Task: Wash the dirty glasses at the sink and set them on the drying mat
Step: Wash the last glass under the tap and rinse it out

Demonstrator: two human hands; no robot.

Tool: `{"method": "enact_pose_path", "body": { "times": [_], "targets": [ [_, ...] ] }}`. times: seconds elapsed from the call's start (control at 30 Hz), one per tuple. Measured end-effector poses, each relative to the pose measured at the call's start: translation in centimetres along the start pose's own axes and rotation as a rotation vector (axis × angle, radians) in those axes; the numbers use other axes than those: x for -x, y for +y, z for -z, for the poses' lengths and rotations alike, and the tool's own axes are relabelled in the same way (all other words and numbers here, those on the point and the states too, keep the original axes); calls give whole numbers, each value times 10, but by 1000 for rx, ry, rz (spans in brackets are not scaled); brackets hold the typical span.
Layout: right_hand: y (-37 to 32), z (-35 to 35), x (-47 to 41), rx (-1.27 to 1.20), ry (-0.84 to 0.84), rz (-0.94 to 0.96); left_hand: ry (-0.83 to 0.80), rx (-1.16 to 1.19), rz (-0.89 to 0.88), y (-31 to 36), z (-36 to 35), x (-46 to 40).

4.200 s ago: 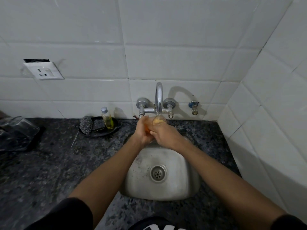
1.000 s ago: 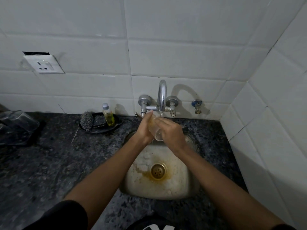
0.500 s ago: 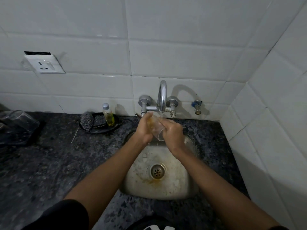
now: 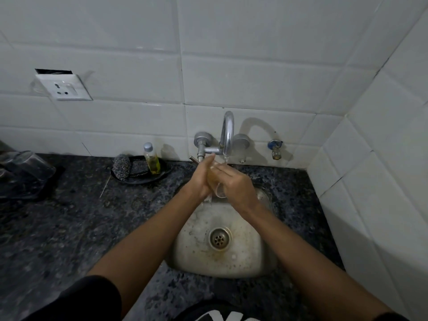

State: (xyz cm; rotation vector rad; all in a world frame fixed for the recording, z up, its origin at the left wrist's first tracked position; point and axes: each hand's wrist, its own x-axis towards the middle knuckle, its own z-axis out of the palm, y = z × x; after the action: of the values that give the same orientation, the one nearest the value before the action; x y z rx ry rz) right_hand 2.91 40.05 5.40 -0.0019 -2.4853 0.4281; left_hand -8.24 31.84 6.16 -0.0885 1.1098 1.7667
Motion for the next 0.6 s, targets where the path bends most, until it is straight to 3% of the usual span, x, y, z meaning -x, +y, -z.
{"method": "enact_pose_path", "body": {
  "times": [0.1, 0.13, 0.23, 0.3, 0.43, 0.6],
  "targets": [
    [-7, 5, -4, -108, 109, -363, 32, 51, -100, -1, 5, -3],
    [-8, 6, -4, -102, 104, -365, 20, 79, -105, -1, 4, -1],
    [-7, 4, -1, 3, 14, -5, 5, 100, -80, -1, 0, 0],
    [-4, 3, -1, 36, 39, 47, -41, 35, -52, 0, -2, -1],
    [-7, 5, -6, -136, 162, -428, -15, 60, -90, -1, 1, -1],
    [-1, 5, 2, 49, 58, 13, -45, -62, 38, -1, -2, 3]
  ]
}}
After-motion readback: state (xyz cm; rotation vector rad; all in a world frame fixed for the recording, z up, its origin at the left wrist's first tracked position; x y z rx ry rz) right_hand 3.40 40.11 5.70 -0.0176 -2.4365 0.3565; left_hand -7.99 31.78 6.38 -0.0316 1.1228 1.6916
